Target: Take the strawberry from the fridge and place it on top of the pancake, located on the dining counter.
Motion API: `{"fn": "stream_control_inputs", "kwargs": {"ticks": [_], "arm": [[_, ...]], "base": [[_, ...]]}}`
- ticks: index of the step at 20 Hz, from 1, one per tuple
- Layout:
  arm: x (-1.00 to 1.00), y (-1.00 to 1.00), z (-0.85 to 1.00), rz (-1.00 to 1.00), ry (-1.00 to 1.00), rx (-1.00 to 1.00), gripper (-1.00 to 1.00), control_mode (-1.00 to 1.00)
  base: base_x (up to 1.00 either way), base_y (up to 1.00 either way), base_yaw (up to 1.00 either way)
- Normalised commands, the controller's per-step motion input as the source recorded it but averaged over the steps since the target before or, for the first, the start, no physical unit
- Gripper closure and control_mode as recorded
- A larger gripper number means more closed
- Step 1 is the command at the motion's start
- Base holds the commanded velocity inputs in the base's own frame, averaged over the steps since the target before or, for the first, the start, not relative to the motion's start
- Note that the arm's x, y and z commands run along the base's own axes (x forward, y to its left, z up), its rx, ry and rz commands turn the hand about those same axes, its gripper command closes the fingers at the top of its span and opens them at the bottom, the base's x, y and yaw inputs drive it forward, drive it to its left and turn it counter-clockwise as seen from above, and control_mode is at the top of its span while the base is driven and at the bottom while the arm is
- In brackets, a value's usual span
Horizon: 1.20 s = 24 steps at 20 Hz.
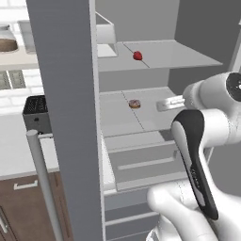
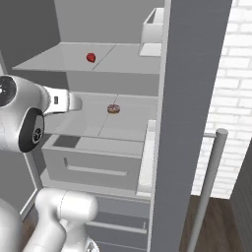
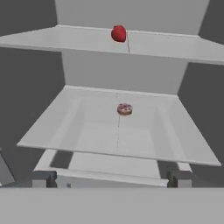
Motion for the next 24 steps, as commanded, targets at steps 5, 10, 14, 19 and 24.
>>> {"fn": "stream_control_inputs", "kwargs": {"ticks": [5, 10, 14, 19, 24], "arm": [[-0.01, 0.03, 0.83, -0.01, -0.13, -0.01, -1.0, -1.0], [0.47, 0.01, 0.22, -0.02, 0.0, -0.01, -1.0, -1.0], [0.76, 0.09, 0.29, 0.0, 0.0, 0.01, -1.0, -1.0], [0.89, 0.01, 0.34, -0.01, 0.03, 0.03, -1.0, -1.0], [1.0, 0.01, -0.05, -0.03, 0.05, 0.0, -1.0, -1.0]], "base": [[0.0, 0.0, 0.0], [0.0, 0.0, 0.0], [0.0, 0.0, 0.0], [0.0, 0.0, 0.0], [0.0, 0.0, 0.0]]}}
